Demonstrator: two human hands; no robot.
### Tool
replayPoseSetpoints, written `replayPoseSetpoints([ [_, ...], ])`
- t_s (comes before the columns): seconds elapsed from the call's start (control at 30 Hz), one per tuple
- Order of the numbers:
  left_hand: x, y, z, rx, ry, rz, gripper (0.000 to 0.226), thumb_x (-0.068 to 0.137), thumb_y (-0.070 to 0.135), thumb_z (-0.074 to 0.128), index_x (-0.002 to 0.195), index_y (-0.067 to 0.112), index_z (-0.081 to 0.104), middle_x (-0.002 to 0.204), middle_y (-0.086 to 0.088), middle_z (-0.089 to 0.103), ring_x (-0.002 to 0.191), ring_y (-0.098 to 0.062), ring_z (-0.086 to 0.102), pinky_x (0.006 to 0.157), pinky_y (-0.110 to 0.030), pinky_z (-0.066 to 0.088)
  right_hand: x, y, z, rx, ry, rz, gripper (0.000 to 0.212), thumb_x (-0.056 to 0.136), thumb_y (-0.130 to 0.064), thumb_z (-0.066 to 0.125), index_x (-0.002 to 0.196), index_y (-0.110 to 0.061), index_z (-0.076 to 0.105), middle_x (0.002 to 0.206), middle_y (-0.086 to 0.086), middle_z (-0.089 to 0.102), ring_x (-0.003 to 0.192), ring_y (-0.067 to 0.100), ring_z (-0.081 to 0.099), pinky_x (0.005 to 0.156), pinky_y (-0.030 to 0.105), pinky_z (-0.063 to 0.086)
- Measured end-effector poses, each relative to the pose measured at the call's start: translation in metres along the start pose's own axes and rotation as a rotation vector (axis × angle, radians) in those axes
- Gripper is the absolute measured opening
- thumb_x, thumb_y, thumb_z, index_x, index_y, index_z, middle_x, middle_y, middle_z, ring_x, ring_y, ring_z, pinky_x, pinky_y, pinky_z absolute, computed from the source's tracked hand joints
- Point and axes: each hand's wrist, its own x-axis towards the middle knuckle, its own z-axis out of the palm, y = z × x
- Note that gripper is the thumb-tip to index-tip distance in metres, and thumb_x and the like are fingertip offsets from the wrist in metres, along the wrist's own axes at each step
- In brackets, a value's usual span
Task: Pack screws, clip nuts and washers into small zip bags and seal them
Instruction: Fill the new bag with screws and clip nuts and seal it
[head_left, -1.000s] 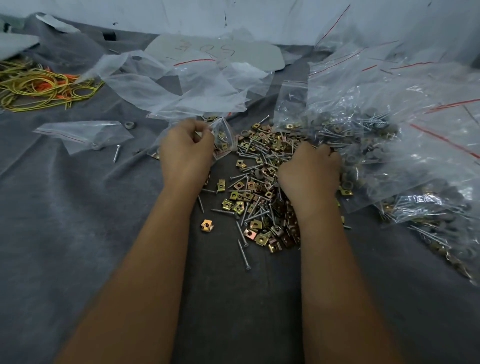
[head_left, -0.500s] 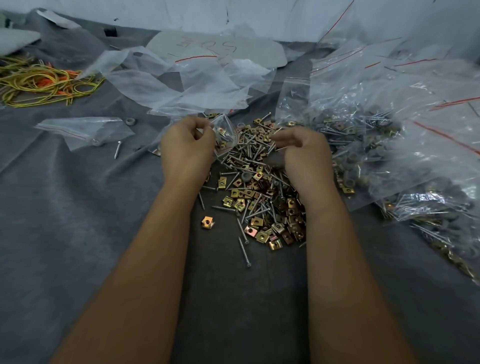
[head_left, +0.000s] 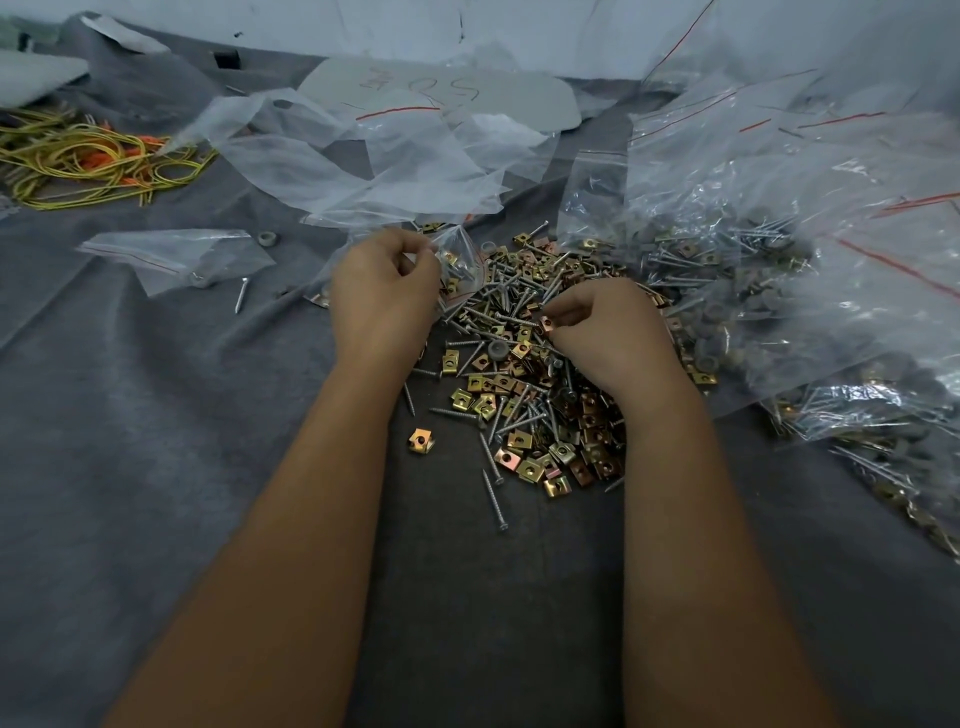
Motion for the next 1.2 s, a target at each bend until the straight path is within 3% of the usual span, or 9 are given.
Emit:
replayPoseSetpoints([
  [0.13,0.000,0.000,0.001,0.000,-0.006,0.006,0.021,0.093,0.021,0.056,0.079,0.037,0.061,0.055,0.009,0.051,0.039,0.001,0.040,0.047,-0.023,0.033,0.004,0.001,0.002,0.057,0.062,-0.011,0.019,0.084,-0.003,0.067,0.090,-0.022,0.068,0.090,-0.003,0.068,0.087,0.017,0.064,0.076,0.030,0.052],
  [0.3,0.000,-0.001,0.001,0.005,-0.011,0.015,0.020,0.093,0.020,0.056,0.081,0.036,0.062,0.056,0.008,0.051,0.039,0.000,0.039,0.047,-0.024,0.032,0.004,0.004,0.003,0.114,0.212,0.027,0.016,0.090,-0.009,0.061,0.102,-0.018,0.067,0.092,-0.004,0.065,0.087,0.014,0.061,0.077,0.028,0.049],
  [0.4,0.000,-0.001,0.001,0.008,-0.012,0.014,0.018,0.093,0.020,0.056,0.085,0.034,0.064,0.057,0.007,0.052,0.041,-0.002,0.039,0.050,-0.025,0.034,0.003,0.003,0.000,0.042,0.282,0.027,0.030,0.089,-0.005,0.058,0.114,-0.019,0.065,0.097,-0.003,0.063,0.087,0.014,0.058,0.077,0.029,0.048],
  [0.6,0.000,-0.001,0.002,0.010,-0.020,0.012,0.019,0.092,0.020,0.057,0.082,0.036,0.063,0.057,0.007,0.052,0.043,-0.004,0.039,0.051,-0.026,0.036,-0.003,-0.007,-0.002,-0.002,-0.030,-0.040,0.021,0.082,-0.017,0.065,0.097,-0.025,0.076,0.095,-0.011,0.069,0.094,0.014,0.064,0.087,0.035,0.052],
  [0.77,0.000,-0.001,0.002,0.006,-0.024,0.011,0.020,0.092,0.020,0.056,0.083,0.036,0.063,0.057,0.008,0.051,0.044,-0.005,0.039,0.051,-0.027,0.035,-0.001,-0.003,-0.004,0.022,0.041,-0.010,0.024,0.088,-0.006,0.060,0.090,-0.022,0.078,0.092,-0.003,0.071,0.080,0.015,0.061,0.072,0.028,0.050],
  [0.93,0.000,-0.001,0.002,0.012,-0.033,0.016,0.019,0.093,0.020,0.056,0.084,0.035,0.063,0.057,0.007,0.052,0.043,-0.003,0.039,0.050,-0.026,0.034,-0.002,-0.002,-0.005,-0.035,-0.014,-0.013,0.024,0.087,-0.008,0.062,0.100,-0.021,0.077,0.102,0.001,0.073,0.094,0.022,0.064,0.087,0.041,0.054],
  [1.2,0.000,-0.003,0.004,0.024,-0.036,0.019,0.015,0.093,0.024,0.057,0.085,0.036,0.063,0.058,0.008,0.052,0.047,-0.006,0.043,0.052,-0.029,0.038,-0.004,-0.010,-0.004,-0.218,-0.017,0.007,0.017,0.084,-0.024,0.065,0.095,-0.021,0.077,0.091,0.004,0.073,0.086,0.025,0.065,0.082,0.040,0.056],
])
